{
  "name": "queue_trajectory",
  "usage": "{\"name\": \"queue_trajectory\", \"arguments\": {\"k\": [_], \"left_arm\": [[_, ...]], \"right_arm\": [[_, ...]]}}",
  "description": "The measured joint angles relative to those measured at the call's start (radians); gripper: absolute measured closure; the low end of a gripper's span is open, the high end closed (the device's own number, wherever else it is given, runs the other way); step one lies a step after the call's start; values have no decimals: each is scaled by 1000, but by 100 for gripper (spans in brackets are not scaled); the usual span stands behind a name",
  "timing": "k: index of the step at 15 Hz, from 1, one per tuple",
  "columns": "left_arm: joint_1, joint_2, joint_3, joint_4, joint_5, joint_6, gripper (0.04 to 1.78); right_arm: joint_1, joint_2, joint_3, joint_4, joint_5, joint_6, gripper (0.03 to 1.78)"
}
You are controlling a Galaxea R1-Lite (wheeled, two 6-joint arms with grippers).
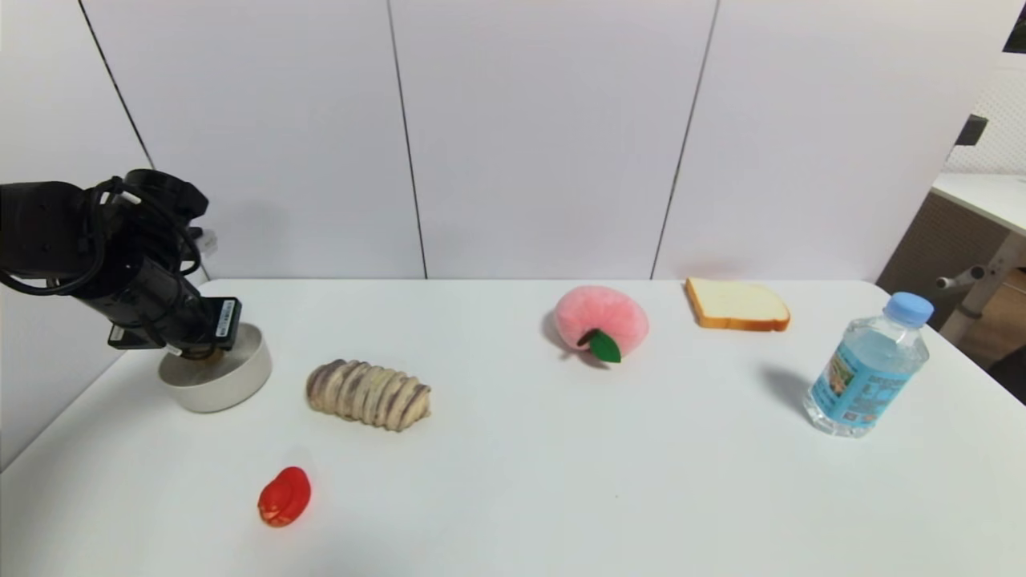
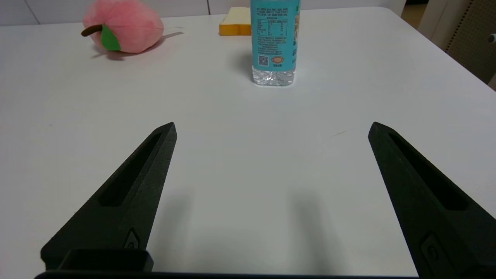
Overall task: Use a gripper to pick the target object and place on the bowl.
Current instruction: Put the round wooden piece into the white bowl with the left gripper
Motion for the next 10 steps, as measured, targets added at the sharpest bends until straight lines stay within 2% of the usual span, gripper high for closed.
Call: {"name": "queue_trajectory", "arguments": {"k": [3,5,10], "left_arm": [[-1,5,-3,-6,1,7,77],[-1,1,-5,-58,1,16,62],[-4,-126,-15,-174,0,65,38]], "right_arm": [[0,0,0,0,0,0,10],[0,0,0,0,0,0,10],[0,0,0,0,1,0,10]]}}
